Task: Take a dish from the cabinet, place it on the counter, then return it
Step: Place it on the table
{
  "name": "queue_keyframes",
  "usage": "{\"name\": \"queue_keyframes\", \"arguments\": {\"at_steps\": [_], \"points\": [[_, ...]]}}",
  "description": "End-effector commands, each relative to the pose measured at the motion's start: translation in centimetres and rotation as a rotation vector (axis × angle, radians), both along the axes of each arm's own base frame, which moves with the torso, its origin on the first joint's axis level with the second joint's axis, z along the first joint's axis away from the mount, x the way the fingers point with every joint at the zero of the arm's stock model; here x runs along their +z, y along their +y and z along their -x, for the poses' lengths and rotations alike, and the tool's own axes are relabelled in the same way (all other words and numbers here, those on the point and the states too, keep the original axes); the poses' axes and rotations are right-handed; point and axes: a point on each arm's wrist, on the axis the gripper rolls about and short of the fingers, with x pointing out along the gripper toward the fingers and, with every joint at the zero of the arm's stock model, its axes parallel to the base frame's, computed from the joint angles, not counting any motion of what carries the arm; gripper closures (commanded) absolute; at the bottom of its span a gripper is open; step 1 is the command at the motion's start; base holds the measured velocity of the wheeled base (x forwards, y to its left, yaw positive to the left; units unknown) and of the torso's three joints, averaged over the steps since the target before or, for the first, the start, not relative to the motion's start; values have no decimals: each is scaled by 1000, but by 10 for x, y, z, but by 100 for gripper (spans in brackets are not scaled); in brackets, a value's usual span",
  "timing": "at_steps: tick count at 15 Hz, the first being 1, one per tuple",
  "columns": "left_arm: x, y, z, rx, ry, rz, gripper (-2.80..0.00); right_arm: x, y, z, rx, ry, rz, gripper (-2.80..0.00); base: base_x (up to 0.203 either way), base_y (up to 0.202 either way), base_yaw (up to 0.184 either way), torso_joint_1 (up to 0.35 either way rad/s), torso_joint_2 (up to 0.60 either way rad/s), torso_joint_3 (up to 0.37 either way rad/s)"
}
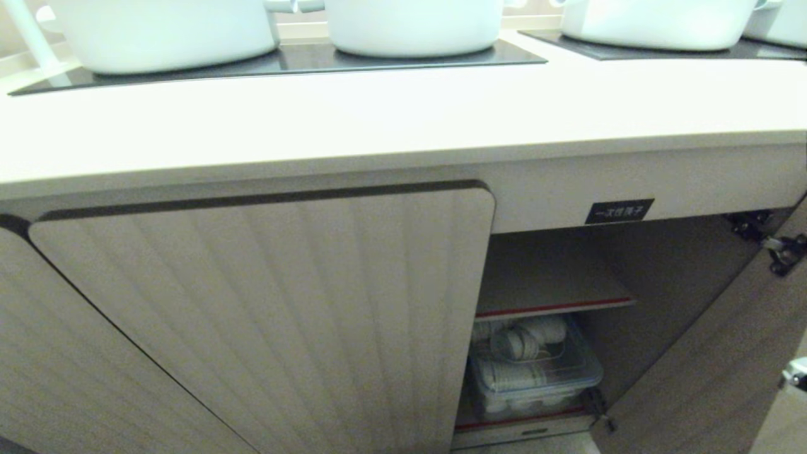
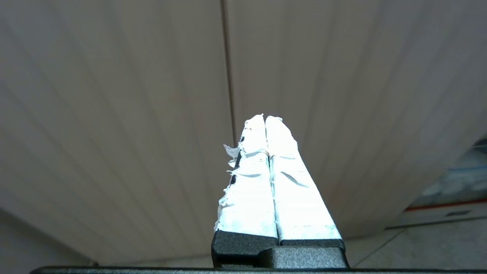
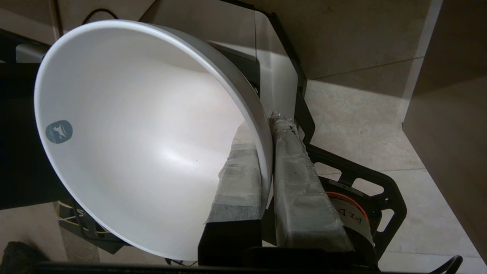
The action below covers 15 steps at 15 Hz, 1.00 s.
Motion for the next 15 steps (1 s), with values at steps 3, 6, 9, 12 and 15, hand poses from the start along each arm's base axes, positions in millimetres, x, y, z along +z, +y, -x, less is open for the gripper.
{"name": "queue_keyframes", "arguments": {"at_steps": [3, 6, 9, 12, 15], "points": [[0, 0, 0, 0, 3, 0, 0, 0, 0, 0, 4, 4, 0, 0, 0, 0, 0, 164, -481, -310], [0, 0, 0, 0, 2, 0, 0, 0, 2, 0, 15, 6, -3, 0, 0, 0, 0, 172, -471, -298], [0, 0, 0, 0, 1, 0, 0, 0, 2, 0, 19, 3, -4, 0, 0, 0, 0, 191, -488, -291], [0, 0, 0, 0, 3, 0, 0, 1, 2, 1, 19, -2, -6, 0, 0, 0, 0, 206, -497, -286], [0, 0, 0, 0, 2, 0, 0, 1, 1, 3, 20, -7, -7, 0, 0, 0, 0, 227, -502, -294]]}}
